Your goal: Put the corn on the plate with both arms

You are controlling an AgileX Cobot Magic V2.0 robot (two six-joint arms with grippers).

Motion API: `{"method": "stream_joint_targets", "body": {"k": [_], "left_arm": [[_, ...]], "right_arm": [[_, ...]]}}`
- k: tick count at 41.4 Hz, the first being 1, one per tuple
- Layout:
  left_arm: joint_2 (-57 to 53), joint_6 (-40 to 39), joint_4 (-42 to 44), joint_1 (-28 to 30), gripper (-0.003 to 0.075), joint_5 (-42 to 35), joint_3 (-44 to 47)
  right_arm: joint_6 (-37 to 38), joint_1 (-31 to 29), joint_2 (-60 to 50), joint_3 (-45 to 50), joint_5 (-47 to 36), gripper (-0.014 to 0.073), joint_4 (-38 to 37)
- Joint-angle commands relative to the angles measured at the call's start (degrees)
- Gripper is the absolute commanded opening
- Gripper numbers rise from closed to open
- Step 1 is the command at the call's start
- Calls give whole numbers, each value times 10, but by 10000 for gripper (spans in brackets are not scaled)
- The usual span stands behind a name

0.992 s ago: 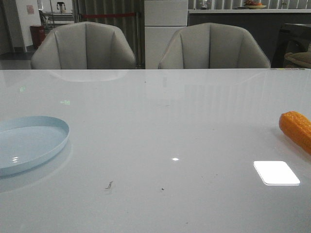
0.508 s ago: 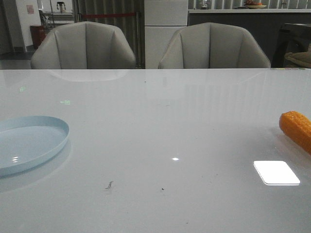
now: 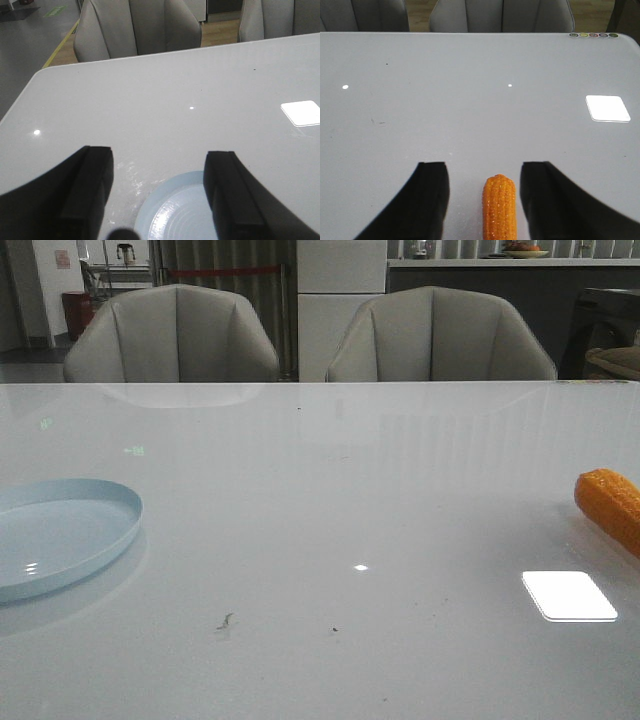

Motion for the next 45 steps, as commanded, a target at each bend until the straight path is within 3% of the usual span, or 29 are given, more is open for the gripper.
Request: {"method": "stream_joint_targets", "body": {"k": [1,8,20,29,36,45], "left_arm": [[-1,-2,-6,0,489,-52,-21],[-1,-4,-23,0,487,-29,-22],[41,-4,-112,0,490,138,-58],[130,-4,-129,0,490,285,-161],[213,-4,-134,0,490,335,-252],[327,-36,-155,40,489,412,-343]], "right_arm": [[-1,-1,-3,-23,-45,533,-4],[-1,-1,-3,-22,-34,531,-4],[-1,-1,-4,-22,-9,531,-4],[-1,-1,-4,-23,-24,531,-4],[-1,-1,-4,-23,-44,531,-4],[-1,-1,-3,-23,72,531,42]]}}
